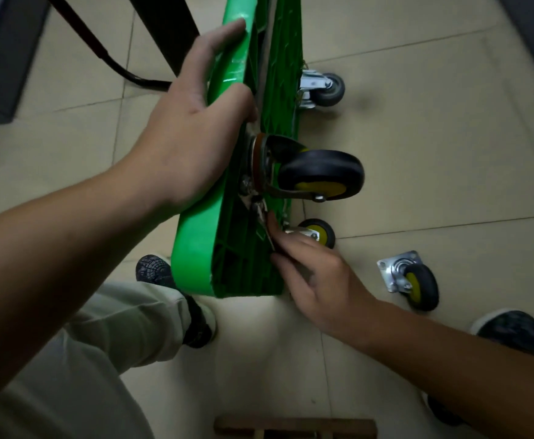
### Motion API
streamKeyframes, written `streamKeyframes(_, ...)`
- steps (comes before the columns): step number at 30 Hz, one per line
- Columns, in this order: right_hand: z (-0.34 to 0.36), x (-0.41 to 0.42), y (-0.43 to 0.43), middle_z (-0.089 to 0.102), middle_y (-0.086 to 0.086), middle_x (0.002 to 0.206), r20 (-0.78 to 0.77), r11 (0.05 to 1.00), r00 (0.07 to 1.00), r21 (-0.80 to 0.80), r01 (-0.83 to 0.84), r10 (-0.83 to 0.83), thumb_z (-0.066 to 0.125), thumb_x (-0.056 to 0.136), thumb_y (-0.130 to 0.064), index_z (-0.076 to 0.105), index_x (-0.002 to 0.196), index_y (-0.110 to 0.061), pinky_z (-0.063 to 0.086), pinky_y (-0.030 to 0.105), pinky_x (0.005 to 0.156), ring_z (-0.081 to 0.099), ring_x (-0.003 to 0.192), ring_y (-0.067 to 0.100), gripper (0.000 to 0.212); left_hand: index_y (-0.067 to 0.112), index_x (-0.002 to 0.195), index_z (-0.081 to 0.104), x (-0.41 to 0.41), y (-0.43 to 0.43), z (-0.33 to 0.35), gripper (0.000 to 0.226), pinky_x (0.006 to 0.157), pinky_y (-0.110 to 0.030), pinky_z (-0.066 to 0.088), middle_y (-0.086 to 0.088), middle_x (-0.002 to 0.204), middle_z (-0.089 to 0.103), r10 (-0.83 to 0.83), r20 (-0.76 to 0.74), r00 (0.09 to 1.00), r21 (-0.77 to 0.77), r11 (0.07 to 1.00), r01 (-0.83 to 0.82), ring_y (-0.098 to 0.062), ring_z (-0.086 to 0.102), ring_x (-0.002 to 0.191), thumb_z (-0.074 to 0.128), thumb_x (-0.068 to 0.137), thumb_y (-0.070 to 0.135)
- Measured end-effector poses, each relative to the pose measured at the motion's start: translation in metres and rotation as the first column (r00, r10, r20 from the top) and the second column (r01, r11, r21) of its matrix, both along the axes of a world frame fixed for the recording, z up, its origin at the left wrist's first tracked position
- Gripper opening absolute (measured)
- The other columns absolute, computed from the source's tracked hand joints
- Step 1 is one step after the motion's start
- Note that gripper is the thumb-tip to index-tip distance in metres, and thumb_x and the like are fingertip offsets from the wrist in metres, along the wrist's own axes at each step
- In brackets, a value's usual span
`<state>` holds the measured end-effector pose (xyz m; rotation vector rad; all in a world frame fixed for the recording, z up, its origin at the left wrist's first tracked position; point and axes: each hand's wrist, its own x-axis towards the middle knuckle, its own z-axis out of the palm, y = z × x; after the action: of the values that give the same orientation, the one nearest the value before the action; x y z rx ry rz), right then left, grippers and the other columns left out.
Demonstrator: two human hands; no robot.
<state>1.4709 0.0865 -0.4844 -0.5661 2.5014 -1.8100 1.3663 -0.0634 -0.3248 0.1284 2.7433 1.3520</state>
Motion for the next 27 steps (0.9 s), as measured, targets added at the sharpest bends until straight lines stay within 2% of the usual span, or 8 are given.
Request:
streamKeyframes(3,0.037,0.006,-0.001,0.073,0.011,0.097,0.336,0.994,0.942,-0.104,0.026,0.010,0.055,0.102,-0.010,0.058,0.141,-0.024,0.060,0.043,0.080,0.073,0.087,0.028,0.042,0.053,0.149,0.032,0.002,0.002,0.003,0.061,0.069,-0.028,0.053,0.026,0.104,0.053,0.008,0.020,1.000,-0.016,1.000,-0.008,0.003,0.062,0.073,0.051,0.098,0.025)
streamKeyframes(6,0.078,0.007,-0.011,0.070,0.011,0.073,0.632,0.928,0.769,-0.335,0.161,0.095,0.055,0.102,-0.002,0.068,0.119,-0.004,0.061,0.037,0.060,0.068,0.059,0.024,0.022,0.055,0.147,0.032,0.005,0.004,0.006,0.060,0.080,-0.045,0.058,0.027,0.105,0.054,0.017,0.027,0.999,-0.031,0.999,-0.016,-0.009,0.066,0.081,0.051,0.097,0.031)
streamKeyframes(9,0.104,-0.002,-0.010,0.070,0.013,0.067,0.751,0.872,0.640,-0.412,0.265,0.161,0.056,0.101,-0.002,0.065,0.113,0.006,0.061,0.034,0.055,0.067,0.053,0.024,0.017,0.061,0.144,0.030,0.007,0.006,0.009,0.060,0.087,-0.053,0.057,0.013,0.115,0.059,0.014,0.043,0.999,-0.040,0.999,-0.012,-0.023,0.067,0.092,0.050,0.092,0.038)
streamKeyframes(11,0.107,-0.003,-0.008,0.069,0.013,0.067,0.755,0.882,0.641,-0.389,0.267,0.139,0.057,0.101,-0.004,0.063,0.119,0.006,0.060,0.032,0.054,0.066,0.053,0.022,0.021,0.062,0.142,0.030,0.008,0.006,0.011,0.060,0.089,-0.052,0.056,0.010,0.116,0.060,0.008,0.042,0.999,-0.044,0.999,-0.006,-0.024,0.068,0.095,0.050,0.090,0.039)
streamKeyframes(15,0.077,0.020,0.001,0.069,0.009,0.079,0.613,0.936,0.789,-0.257,0.241,-0.035,0.061,0.098,-0.002,0.054,0.142,-0.010,0.061,0.030,0.065,0.069,0.063,0.019,0.046,0.062,0.143,0.029,0.008,0.004,0.012,0.060,0.089,-0.052,0.055,0.013,0.112,0.061,-0.017,0.056,0.998,-0.052,0.998,0.020,-0.023,0.068,0.092,0.050,0.091,0.038)
streamKeyframes(18,0.045,0.032,0.022,0.071,0.001,0.099,0.393,0.966,0.909,-0.147,0.211,-0.139,0.064,0.095,0.002,0.057,0.140,-0.023,0.059,0.026,0.085,0.073,0.086,0.016,0.052,0.060,0.145,0.029,0.006,0.002,0.012,0.061,0.089,-0.051,0.055,0.017,0.109,0.059,-0.015,0.057,0.998,-0.053,0.998,0.018,-0.021,0.067,0.091,0.050,0.093,0.037)
streamKeyframes(23,0.008,0.001,0.035,0.070,0.008,0.110,-0.011,0.985,0.985,-0.016,0.170,-0.170,0.067,0.093,0.003,0.059,0.138,-0.005,0.056,0.032,0.086,0.068,0.098,0.020,0.046,0.057,0.147,0.030,0.003,0.002,0.008,0.061,0.088,-0.049,0.057,0.034,0.107,0.049,-0.025,0.044,0.999,-0.015,1.000,0.026,-0.009,0.066,0.088,0.051,0.097,0.031)
streamKeyframes(27,-0.009,-0.023,0.030,0.066,0.013,0.101,-0.177,0.993,0.977,0.009,0.120,-0.116,0.067,0.091,0.010,0.061,0.133,0.003,0.053,0.031,0.078,0.065,0.089,0.025,0.043,0.054,0.149,0.031,0.000,0.001,0.006,0.062,0.081,-0.045,0.059,0.028,0.109,0.052,-0.034,0.028,0.999,0.003,0.999,0.033,-0.009,0.066,0.083,0.052,0.098,0.025)
